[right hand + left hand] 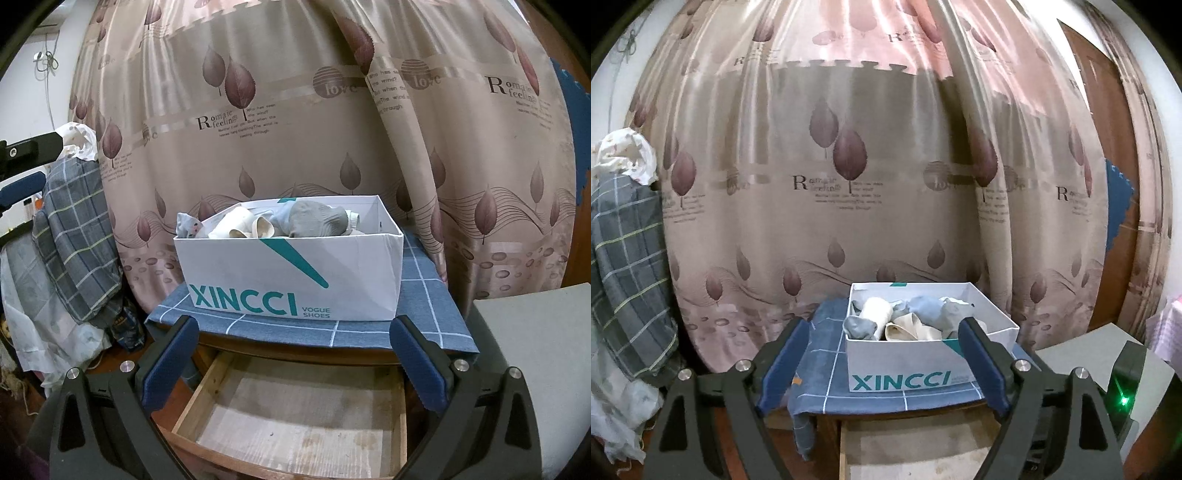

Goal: Take underwear out of drawer

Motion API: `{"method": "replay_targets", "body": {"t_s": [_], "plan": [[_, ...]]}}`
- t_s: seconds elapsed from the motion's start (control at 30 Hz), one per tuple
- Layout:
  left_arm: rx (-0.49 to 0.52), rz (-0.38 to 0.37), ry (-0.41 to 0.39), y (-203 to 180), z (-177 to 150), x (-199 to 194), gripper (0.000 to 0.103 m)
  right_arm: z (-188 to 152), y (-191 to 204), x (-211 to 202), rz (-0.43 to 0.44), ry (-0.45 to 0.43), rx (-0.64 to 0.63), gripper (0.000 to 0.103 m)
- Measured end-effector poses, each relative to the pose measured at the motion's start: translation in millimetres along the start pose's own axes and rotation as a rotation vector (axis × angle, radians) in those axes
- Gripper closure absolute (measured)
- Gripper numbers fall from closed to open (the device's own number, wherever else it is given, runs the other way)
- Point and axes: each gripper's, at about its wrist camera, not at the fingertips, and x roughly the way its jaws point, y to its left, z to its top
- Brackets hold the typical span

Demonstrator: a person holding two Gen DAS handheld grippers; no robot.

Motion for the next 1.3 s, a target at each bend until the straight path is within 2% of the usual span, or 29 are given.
{"method": "replay_targets", "body": {"t_s": [0.1,0.17,0.23,0.43,0.67,1.03,1.3], "plan": [[-0.034,-0.024,-0.027,5,-3,-6,0.018,0,0,0,-0.001,0.001,-0.002,0.000],[-0.060,-0.069,-0.005,9,-4,-3,0.018,0,0,0,0.000,0.001,-0.003,0.000],[-0.083,-0.080,0.028,12,-5,2,0.018,0,-1,-1,0.000,0.002,-0.005,0.000],[-0.037,-0.017,0.082,6,-20,18,0.018,-2,-1,-2,-0.002,0.003,-0.011,0.000],[-0.023,0.015,0.179,7,-51,46,0.018,-2,-2,-2,0.000,0.003,-0.006,0.000],[0.009,0.041,0.307,10,-95,83,0.018,-5,2,1,-0.004,0.013,-0.032,0.001],[0.033,0.044,0.347,7,-113,93,0.018,-7,5,1,-0.002,0.012,-0.046,0.001]]}}
